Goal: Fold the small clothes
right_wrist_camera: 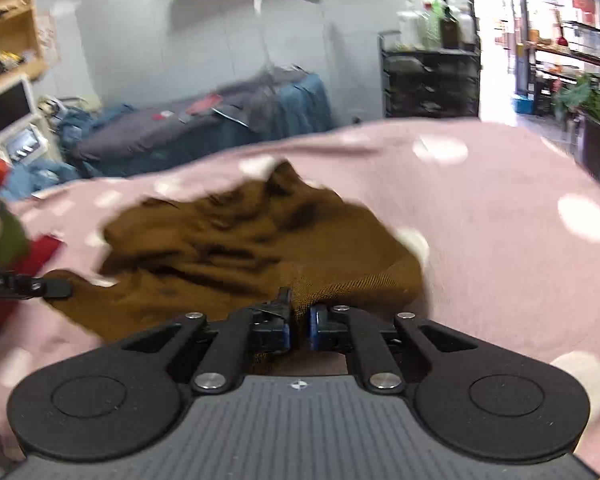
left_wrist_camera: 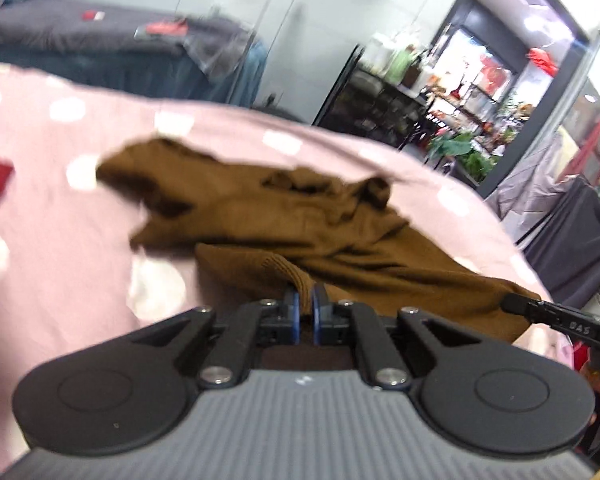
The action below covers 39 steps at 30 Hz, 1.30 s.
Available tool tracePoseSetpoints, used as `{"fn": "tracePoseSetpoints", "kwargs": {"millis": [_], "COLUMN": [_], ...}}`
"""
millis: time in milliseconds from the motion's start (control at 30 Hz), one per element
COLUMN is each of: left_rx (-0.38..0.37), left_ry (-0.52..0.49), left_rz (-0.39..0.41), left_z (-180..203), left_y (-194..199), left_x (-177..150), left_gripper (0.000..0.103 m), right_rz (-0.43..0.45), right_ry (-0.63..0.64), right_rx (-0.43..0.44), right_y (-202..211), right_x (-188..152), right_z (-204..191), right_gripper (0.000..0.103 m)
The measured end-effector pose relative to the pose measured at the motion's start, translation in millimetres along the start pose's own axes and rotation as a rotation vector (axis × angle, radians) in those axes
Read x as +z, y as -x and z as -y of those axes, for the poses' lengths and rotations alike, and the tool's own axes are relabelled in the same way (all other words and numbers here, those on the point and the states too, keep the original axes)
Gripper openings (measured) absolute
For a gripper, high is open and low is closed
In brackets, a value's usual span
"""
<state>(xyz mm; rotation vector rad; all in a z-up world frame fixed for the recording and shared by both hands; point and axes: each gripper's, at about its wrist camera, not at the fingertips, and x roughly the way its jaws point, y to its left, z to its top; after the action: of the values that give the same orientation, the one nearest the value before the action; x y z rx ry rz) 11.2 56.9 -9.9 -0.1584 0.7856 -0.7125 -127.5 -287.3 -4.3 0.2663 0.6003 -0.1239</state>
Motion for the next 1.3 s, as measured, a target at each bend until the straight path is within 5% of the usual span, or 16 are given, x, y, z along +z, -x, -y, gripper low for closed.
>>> {"fn": "tracePoseSetpoints", "kwargs": {"millis": [133, 367, 533, 667, 700, 733, 800, 867, 900, 933, 1000, 1167, 1300], "left_rx": [0.002, 0.082, 0.132, 0.143, 0.148, 0.156, 0.179, 0.18, 0.183, 0.197, 0.204, 0.252, 0.325], "left_ry": [-0.169, -0.4, -0.323, -0.329, -0.324, -0.325, -0.335, -0.356, -0.371, -0.375, -0.394, -0.439, -0.382], "left_rz": [-0.036, -0.317, -0.423, -0.495, -0.499, -0.48, -0.377, -0.29, -0.266, -0.223, -0.145, -0.091, -0.091], "left_z": [16.7, 21.5, -2.8, -7.8, -9.4, -11.1, -7.8, -3.5, -0.2, 2.9, 8.2, 13.8, -2.0], "left_y": [34.3, 42.7, 39.4, 38.1, 38.9, 43.2, 48.7, 50.0, 45.8, 41.8, 29.4, -25.8, -51.7], "left_x": [4.1, -53.7, -86.1, -103.7, -104.8, -104.8, -91.7, -73.8, -63.6, -54.6, -40.1, -14.2, -0.9], "left_gripper": [0.006, 0.006, 0.005, 0.005, 0.005, 0.006, 0.012, 0.044, 0.069, 0.073, 0.074, 0.081, 0.081], "right_rz": [-0.095, -0.341, -0.5, -0.532, -0.511, -0.488, -0.428, -0.353, -0.328, -0.305, -0.273, -0.235, -0.224], "right_ry": [0.039, 0.072, 0.092, 0.11, 0.125, 0.137, 0.186, 0.237, 0.265, 0.291, 0.339, 0.444, 0.483], "right_rx": [0.075, 0.118, 0.099, 0.063, 0.051, 0.044, 0.036, 0.041, 0.051, 0.066, 0.109, 0.217, 0.264], "right_y": [35.3, 28.8, 17.7, 26.1, 30.6, 34.9, 40.5, 36.2, 31.1, 25.8, 10.6, -49.8, -100.6], "right_x": [8.7, -40.1, -80.9, -81.7, -77.4, -71.5, -58.9, -44.9, -37.8, -30.3, -14.8, 13.2, 26.6], "right_z": [-18.9, -38.6, -45.1, -34.9, -33.5, -32.5, -32.8, -35.3, -36.1, -38.3, -44.6, -78.1, -100.4], "right_gripper": [0.014, 0.013, 0.007, 0.008, 0.015, 0.028, 0.034, 0.04, 0.042, 0.048, 0.053, 0.078, 0.081]}}
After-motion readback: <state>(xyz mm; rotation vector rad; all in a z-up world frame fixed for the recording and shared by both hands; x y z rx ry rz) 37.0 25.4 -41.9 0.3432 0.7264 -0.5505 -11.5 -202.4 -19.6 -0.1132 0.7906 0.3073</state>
